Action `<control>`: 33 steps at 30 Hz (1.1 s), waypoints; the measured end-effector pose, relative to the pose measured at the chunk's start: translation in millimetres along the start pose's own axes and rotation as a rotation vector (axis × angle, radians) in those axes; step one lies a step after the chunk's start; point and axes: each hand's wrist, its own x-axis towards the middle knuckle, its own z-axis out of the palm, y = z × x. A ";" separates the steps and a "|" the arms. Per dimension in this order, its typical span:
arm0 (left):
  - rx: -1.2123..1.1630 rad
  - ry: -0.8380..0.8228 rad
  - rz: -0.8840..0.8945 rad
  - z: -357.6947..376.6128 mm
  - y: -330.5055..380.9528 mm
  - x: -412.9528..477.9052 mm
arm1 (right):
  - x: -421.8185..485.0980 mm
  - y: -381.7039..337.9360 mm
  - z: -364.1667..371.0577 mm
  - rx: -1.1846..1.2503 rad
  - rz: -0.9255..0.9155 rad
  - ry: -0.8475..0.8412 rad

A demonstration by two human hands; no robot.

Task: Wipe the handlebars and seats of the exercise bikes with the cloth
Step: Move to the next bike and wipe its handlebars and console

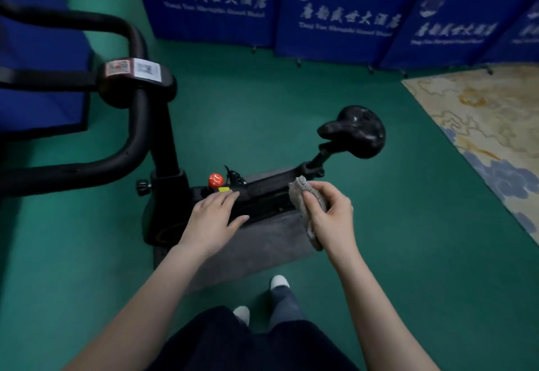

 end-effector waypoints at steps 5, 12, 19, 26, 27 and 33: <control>-0.067 0.062 -0.201 3.6 7.3 13.5 | 53.4 3.2 4.0 -0.003 -0.065 -0.214; -0.126 0.131 -0.479 5.5 12.6 15.8 | 107.5 -7.2 19.2 0.038 -0.186 -0.467; -0.147 0.267 -0.786 1.1 9.0 -36.9 | 116.4 -40.2 58.8 0.122 -0.287 -0.735; -0.199 0.372 -1.015 -9.3 -2.0 -82.4 | 107.4 -87.5 92.2 0.253 -0.387 -0.912; -0.195 0.385 -1.037 -10.9 -5.2 -86.8 | 105.9 -95.5 96.5 0.275 -0.403 -0.925; -0.223 0.497 -1.150 -21.3 -32.9 -112.3 | 92.9 -150.0 128.0 0.387 -0.509 -1.008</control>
